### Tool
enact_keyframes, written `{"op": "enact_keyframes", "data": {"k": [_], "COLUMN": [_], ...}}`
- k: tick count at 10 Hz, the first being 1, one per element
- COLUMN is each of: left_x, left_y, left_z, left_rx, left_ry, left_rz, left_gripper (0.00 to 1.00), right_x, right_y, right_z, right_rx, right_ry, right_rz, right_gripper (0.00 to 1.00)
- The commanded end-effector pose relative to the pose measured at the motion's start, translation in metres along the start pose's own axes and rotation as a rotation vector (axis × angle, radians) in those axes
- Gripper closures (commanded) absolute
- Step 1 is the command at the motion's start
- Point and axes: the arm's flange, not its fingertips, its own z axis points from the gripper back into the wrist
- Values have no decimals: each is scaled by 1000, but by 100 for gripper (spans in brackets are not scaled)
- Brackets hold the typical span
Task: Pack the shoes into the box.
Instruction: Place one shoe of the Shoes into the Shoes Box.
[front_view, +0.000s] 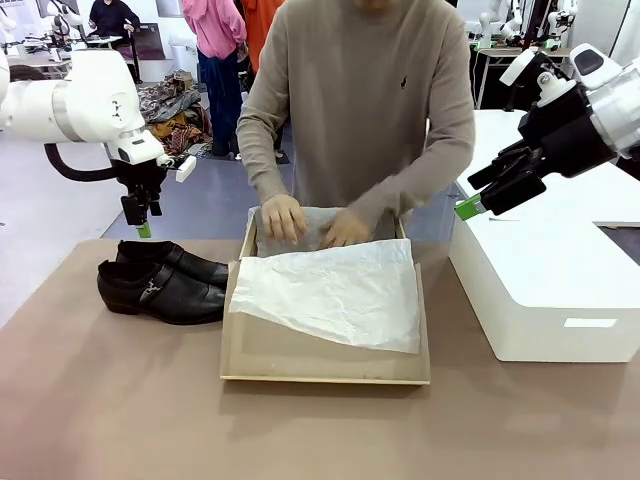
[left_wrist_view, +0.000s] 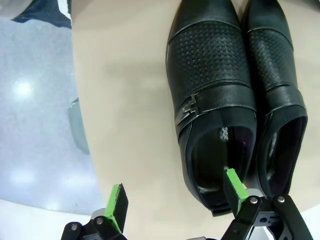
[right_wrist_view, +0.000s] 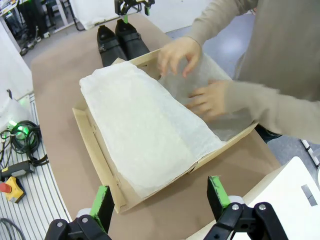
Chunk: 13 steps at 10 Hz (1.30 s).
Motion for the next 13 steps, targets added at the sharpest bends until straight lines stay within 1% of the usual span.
{"op": "enact_keyframes", "data": {"k": [1,2,5,8,13], "left_x": [1,0,2,0,-1], "left_y": [7,0,1,9,16], "left_z": [3,0,-2,-4,-16], "left_rx": [-18,0,-5,5,-29], "left_ry": [16,0,-3,-2,4], "left_rz": [7,0,0,-16,-24], "left_gripper": [0,0,0,0,0], "right_x": [0,0,0,0,0], "right_y": [-2,-2,-2,-2,-2], "right_z": [-2,-2,-2,-2,-2], "right_rx": [15,15,15,15,15], "right_ry": [-19,-19,-19,-19,-19], "right_rz": [10,10,10,10,10], "right_gripper": [0,0,0,0,0]}}
